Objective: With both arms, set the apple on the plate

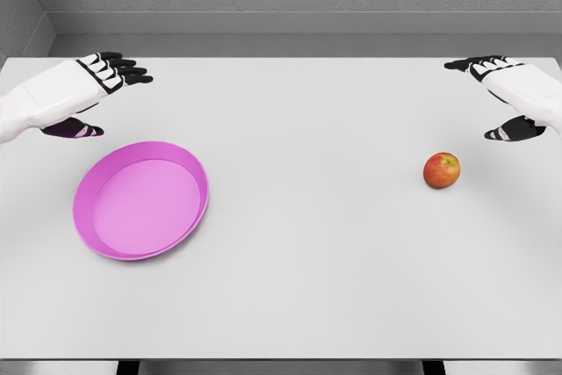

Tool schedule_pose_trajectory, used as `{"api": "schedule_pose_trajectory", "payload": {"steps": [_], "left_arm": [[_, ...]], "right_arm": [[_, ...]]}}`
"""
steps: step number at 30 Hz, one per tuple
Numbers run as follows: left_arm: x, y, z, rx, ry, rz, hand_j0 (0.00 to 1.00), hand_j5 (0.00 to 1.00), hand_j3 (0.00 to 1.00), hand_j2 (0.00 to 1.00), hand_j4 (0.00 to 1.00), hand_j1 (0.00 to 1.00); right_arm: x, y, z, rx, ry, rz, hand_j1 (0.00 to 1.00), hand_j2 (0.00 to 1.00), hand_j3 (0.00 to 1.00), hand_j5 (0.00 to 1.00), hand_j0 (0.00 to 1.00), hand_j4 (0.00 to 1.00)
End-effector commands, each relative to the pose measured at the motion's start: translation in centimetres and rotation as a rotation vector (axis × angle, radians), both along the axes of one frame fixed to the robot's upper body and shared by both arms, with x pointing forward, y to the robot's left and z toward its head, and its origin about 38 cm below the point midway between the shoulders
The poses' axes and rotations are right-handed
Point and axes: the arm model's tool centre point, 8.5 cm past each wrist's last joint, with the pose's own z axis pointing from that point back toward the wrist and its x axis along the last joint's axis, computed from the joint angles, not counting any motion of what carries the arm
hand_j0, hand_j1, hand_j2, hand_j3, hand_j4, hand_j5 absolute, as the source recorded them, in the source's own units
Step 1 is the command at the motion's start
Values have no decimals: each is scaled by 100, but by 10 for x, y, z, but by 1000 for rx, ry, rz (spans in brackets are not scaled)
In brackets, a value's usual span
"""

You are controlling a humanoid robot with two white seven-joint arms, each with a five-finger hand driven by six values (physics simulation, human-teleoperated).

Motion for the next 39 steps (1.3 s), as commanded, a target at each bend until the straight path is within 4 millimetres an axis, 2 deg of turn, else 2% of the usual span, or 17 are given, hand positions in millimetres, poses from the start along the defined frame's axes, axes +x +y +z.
{"api": "schedule_pose_trajectory", "payload": {"steps": [1, 4, 5, 7, 11, 20, 25, 28, 32, 39], "left_arm": [[0, 0, 1, -6, 0, 1, 100, 100, 100, 100, 100, 100], [0, 0, 1, -6, -1, 0, 100, 100, 100, 100, 100, 100], [0, 0, 1, -6, -1, 0, 100, 100, 100, 100, 100, 100], [0, 0, 1, -6, -1, 0, 100, 100, 100, 100, 100, 100], [0, 0, 1, -6, -1, 0, 100, 100, 100, 100, 100, 100], [-1, 0, -1, -4, 4, -1, 100, 100, 100, 100, 100, 100], [-1, 0, -1, -4, 3, 1, 100, 100, 100, 100, 100, 100], [-1, 0, 0, -4, 2, 0, 100, 100, 100, 100, 100, 100], [-1, 0, -1, -3, 3, 0, 100, 100, 100, 100, 100, 100], [-1, 0, 0, -3, 1, 0, 100, 100, 100, 100, 100, 100]], "right_arm": [[0, 0, 0, -2, 1, 1, 100, 100, 100, 100, 100, 100], [-1, -1, 0, -7, 5, -1, 100, 100, 100, 100, 100, 100], [-4, 4, 1, -8, 4, 17, 100, 100, 100, 100, 100, 100], [-8, 5, -10, -66, 123, 45, 100, 100, 100, 100, 100, 100], [-16, 10, -19, -113, 204, 128, 100, 100, 100, 100, 100, 100], [-23, 19, -46, -124, 284, 162, 100, 100, 100, 100, 100, 100], [-19, 11, -59, -128, 325, 94, 100, 100, 100, 100, 100, 100], [-16, 14, -58, -124, 319, 95, 100, 100, 100, 100, 100, 100], [-2, 27, -62, -118, 318, 109, 100, 100, 100, 100, 100, 100], [7, 25, -75, -122, 348, 90, 100, 100, 100, 100, 100, 100]]}}
